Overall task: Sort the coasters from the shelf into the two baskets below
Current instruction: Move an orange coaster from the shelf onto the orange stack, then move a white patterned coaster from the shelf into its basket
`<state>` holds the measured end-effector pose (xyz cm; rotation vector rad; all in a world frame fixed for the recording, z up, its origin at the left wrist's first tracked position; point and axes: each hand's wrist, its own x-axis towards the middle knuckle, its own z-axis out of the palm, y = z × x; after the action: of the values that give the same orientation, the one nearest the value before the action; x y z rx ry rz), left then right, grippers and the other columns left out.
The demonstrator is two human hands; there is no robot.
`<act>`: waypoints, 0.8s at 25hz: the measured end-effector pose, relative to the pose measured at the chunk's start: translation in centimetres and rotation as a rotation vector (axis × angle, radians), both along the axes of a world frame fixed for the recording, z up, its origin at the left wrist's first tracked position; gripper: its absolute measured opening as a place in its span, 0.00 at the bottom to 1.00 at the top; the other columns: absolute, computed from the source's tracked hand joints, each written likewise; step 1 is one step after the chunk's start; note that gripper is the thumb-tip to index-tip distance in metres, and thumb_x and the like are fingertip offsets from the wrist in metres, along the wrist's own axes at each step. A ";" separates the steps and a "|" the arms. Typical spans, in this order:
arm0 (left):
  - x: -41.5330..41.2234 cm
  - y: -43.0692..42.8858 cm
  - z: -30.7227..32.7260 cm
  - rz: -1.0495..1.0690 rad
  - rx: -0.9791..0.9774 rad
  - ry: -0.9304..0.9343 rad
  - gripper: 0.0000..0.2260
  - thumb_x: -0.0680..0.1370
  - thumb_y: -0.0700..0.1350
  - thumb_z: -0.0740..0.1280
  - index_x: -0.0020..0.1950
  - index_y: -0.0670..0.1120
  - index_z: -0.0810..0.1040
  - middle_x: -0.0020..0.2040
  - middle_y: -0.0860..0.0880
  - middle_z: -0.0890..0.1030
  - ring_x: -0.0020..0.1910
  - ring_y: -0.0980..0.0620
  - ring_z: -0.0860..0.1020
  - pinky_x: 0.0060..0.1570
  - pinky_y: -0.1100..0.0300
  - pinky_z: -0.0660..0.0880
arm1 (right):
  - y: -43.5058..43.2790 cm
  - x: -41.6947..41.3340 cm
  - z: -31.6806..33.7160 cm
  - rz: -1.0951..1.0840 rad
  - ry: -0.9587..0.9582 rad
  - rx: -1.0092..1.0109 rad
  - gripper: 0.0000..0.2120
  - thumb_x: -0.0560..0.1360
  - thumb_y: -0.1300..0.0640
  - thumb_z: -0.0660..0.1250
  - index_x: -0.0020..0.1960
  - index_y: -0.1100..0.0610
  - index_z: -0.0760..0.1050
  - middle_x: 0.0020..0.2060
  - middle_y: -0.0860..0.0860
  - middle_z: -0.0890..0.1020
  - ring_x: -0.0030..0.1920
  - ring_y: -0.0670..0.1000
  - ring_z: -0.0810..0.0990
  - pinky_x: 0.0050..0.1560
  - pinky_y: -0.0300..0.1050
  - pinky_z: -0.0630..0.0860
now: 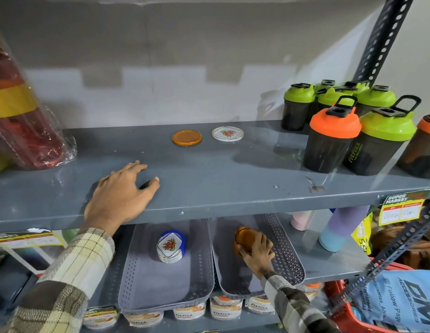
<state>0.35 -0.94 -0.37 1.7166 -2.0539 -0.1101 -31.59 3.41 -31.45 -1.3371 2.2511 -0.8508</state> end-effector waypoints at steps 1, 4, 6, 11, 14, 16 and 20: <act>0.0 0.1 0.0 -0.001 -0.002 -0.001 0.26 0.78 0.63 0.60 0.74 0.54 0.70 0.76 0.55 0.65 0.73 0.46 0.66 0.71 0.47 0.61 | 0.2 0.0 0.2 0.002 0.001 0.006 0.34 0.73 0.44 0.74 0.71 0.53 0.62 0.71 0.54 0.66 0.70 0.62 0.61 0.68 0.68 0.63; 0.1 0.2 0.1 -0.001 0.004 -0.001 0.26 0.77 0.63 0.60 0.74 0.54 0.69 0.77 0.55 0.65 0.73 0.46 0.66 0.71 0.47 0.61 | 0.9 -0.2 1.3 0.054 0.044 -0.010 0.34 0.73 0.44 0.72 0.71 0.53 0.60 0.70 0.55 0.64 0.68 0.64 0.62 0.63 0.65 0.66; 0.1 0.3 0.1 0.000 0.008 0.001 0.27 0.77 0.63 0.60 0.74 0.54 0.70 0.76 0.55 0.65 0.73 0.46 0.66 0.71 0.48 0.61 | 1.6 0.1 3.0 0.104 0.096 -0.039 0.34 0.74 0.43 0.70 0.72 0.51 0.59 0.70 0.54 0.63 0.67 0.62 0.63 0.63 0.62 0.66; -0.2 0.6 0.4 -0.010 0.015 -0.004 0.27 0.78 0.62 0.60 0.75 0.53 0.68 0.77 0.54 0.64 0.74 0.46 0.65 0.71 0.48 0.61 | 6.1 2.4 9.5 0.248 0.204 -0.300 0.28 0.76 0.41 0.66 0.72 0.45 0.62 0.68 0.46 0.65 0.64 0.51 0.65 0.59 0.54 0.66; 0.0 0.7 0.5 -0.028 0.034 -0.031 0.28 0.78 0.63 0.58 0.76 0.52 0.67 0.78 0.53 0.63 0.74 0.46 0.64 0.72 0.48 0.59 | 10.4 4.5 14.4 0.346 0.192 -0.439 0.27 0.77 0.43 0.66 0.70 0.38 0.58 0.68 0.40 0.63 0.64 0.44 0.64 0.57 0.44 0.61; -0.1 0.8 0.4 -0.034 0.052 -0.044 0.28 0.79 0.62 0.57 0.77 0.52 0.65 0.78 0.52 0.61 0.75 0.46 0.62 0.73 0.49 0.57 | 13.0 5.7 17.6 0.409 0.225 -0.509 0.28 0.76 0.45 0.68 0.70 0.34 0.56 0.69 0.38 0.63 0.67 0.42 0.65 0.60 0.44 0.64; -0.2 1.0 0.5 -0.048 0.043 -0.062 0.28 0.80 0.62 0.56 0.78 0.51 0.63 0.79 0.52 0.59 0.76 0.47 0.60 0.74 0.51 0.54 | 15.2 6.8 23.6 0.419 0.277 -0.700 0.27 0.76 0.45 0.70 0.71 0.41 0.62 0.71 0.40 0.66 0.70 0.44 0.67 0.65 0.45 0.65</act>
<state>0.16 0.08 0.16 1.7170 -2.1527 -0.1188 -24.78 18.58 -7.84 -2.2529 1.7815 -1.4266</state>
